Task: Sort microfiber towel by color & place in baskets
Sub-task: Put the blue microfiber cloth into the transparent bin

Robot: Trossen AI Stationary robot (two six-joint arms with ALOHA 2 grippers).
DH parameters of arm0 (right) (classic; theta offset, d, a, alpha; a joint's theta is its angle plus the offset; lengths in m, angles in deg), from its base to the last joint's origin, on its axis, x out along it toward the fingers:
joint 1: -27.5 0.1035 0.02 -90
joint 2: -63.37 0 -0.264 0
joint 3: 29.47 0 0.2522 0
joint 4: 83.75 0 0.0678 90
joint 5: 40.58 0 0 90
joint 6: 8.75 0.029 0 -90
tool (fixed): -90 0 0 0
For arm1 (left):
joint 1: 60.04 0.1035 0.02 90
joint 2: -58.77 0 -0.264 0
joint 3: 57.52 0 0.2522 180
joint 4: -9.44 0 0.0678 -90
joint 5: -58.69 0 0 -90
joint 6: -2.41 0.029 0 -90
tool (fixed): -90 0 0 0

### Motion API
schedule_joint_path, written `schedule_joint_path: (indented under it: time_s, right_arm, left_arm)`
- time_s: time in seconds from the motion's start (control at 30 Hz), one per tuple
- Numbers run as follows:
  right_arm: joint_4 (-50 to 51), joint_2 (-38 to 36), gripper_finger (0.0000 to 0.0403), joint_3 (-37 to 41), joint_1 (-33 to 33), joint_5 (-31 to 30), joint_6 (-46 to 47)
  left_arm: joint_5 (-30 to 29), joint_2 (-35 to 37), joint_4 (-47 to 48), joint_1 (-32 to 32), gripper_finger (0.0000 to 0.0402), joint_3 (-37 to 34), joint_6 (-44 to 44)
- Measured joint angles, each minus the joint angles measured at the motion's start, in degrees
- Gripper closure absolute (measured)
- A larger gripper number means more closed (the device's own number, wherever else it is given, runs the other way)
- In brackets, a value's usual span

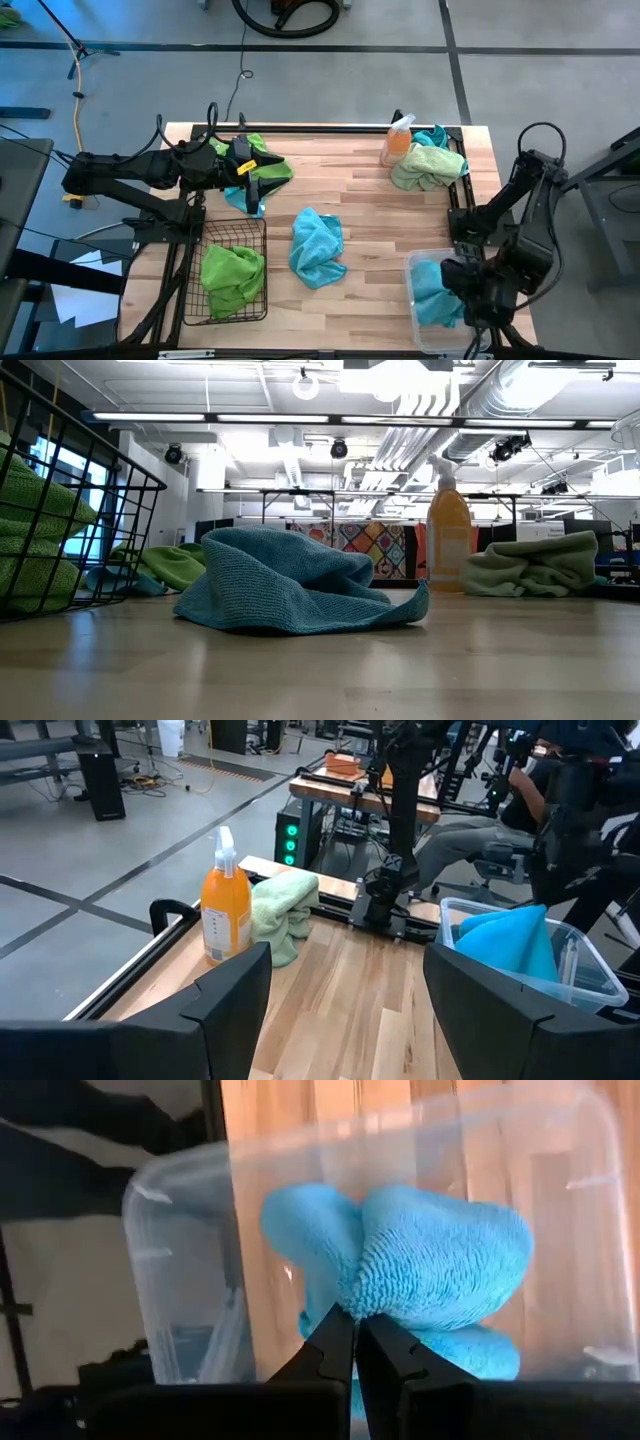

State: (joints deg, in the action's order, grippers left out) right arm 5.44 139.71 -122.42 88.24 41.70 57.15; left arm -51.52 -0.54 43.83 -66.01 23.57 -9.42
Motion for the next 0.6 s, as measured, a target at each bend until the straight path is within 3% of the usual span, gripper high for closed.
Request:
schedule_joint_path:
  time_s: [0.2,0.6]
  right_arm:
    - [-11.66,-0.04,0.0403,11.00,2.42,7.00,0.71]
    - [-25.55,-0.04,0.0403,29.39,-1.33,7.95,-1.07]
  left_arm:
    - [-0.04,0.00,0.01,0.00,0.0151,0.00,-0.02]
    - [-0.22,0.00,-1.97,0.00,0.0151,0.00,-0.04]
